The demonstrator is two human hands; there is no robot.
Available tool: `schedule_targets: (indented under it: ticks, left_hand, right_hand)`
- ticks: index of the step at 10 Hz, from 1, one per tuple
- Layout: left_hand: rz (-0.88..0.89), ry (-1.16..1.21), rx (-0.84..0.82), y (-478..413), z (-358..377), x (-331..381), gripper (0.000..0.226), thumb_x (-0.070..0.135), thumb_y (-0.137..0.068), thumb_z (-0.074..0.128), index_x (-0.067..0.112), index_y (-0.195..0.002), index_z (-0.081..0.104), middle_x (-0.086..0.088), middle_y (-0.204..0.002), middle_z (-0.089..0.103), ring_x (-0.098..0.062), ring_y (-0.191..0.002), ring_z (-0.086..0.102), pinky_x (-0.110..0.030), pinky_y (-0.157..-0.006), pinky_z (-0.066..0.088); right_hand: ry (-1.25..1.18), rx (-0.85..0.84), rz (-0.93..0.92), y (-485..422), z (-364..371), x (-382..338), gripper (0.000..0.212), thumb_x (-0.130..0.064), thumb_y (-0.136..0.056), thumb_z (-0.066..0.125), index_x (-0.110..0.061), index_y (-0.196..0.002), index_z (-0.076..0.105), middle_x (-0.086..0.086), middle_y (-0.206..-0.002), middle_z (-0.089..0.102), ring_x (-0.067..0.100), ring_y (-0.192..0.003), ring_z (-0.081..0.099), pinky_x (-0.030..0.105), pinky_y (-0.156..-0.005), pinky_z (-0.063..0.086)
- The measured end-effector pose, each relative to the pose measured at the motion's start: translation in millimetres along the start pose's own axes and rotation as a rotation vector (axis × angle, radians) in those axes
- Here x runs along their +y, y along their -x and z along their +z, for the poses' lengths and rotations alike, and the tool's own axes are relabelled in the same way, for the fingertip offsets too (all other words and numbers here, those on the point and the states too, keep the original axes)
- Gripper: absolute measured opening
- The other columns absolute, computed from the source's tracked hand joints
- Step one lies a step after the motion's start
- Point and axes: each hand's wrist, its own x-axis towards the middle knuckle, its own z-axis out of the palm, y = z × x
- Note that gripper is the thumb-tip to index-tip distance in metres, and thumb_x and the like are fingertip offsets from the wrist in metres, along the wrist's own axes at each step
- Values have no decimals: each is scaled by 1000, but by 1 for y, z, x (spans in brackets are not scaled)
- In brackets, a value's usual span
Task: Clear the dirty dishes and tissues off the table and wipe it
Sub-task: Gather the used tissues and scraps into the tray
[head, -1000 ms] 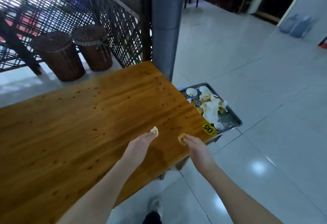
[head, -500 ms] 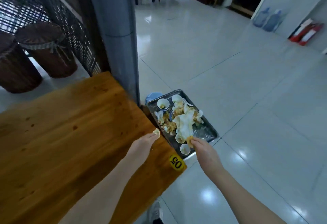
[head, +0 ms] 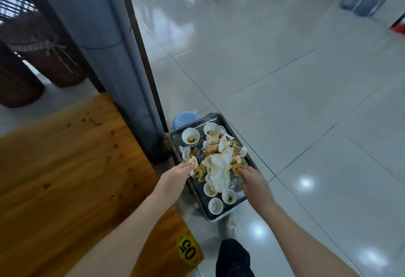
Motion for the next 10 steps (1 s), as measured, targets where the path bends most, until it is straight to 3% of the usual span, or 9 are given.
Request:
schedule_targets:
  ticks: [1,2,3,4,5,7,8,9,10]
  left_hand:
    - [-215,189,123,-21,2,13,79,81,-72,32,31,-125,62,11,-124,62,-9,-113,56,-8,-89,40]
    - [-234,106,74,-49,11,21,61,72,-83,39,35,-129,56,11,-130,58,4,-107,49,8,-79,32]
    - [-277,69,42,-65,7,37,55,9,-95,55,20,-146,39,4,-147,45,-3,-130,44,-6,-104,23]
    - [-307,132,48,-84,16,45,66,-11,-85,59,19,-142,47,2,-141,53,-13,-122,56,-17,-98,43]
    - [-285,113,91,-103,28,50,68,-13,-84,56,19,-143,44,1,-142,51,-14,-124,54,-19,-97,44]
    - [-346,137,90,-143,46,57,64,-13,-87,47,20,-142,46,-1,-142,51,-18,-125,53,-27,-95,47]
    - [-335,95,43,-160,51,63,67,-8,-91,50,22,-148,35,-1,-153,37,-18,-138,39,-28,-101,43]
    - [-376,105,-81,-166,54,63,65,19,-98,54,28,-153,20,-1,-162,13,-26,-148,14,-40,-118,22]
    - [-440,59,-175,-157,53,61,75,36,-96,54,34,-154,6,-1,-162,-7,-29,-149,-7,-52,-118,2]
  right_hand:
    - [74,-119,-62,-39,3,25,40,0,-81,65,-6,-121,64,7,-128,61,27,-109,60,31,-90,47]
    - [97,-191,-134,-69,2,45,42,-7,-83,64,-14,-124,61,1,-135,56,23,-110,60,30,-87,48]
    - [155,-254,-163,-97,-5,63,41,-3,-83,61,-15,-122,62,-2,-133,56,22,-110,60,31,-82,49]
    - [140,-262,-199,-118,-9,77,35,1,-76,64,-10,-108,68,3,-117,64,27,-96,63,34,-72,51]
    - [141,-253,-229,-138,-10,89,31,3,-80,61,-12,-106,70,2,-111,67,25,-92,63,33,-72,52]
    - [170,-317,-257,-164,-14,106,37,-1,-83,56,-17,-116,66,-2,-119,62,22,-101,60,35,-83,50]
    - [143,-312,-283,-172,-14,112,35,2,-83,55,-12,-113,67,3,-116,64,27,-99,62,39,-81,51]
    - [157,-296,-304,-179,-15,113,33,3,-84,56,-11,-112,68,3,-115,66,26,-98,62,37,-79,52]
    - [152,-271,-326,-184,-16,110,33,4,-84,56,-10,-111,69,5,-111,68,27,-94,64,37,-76,53]
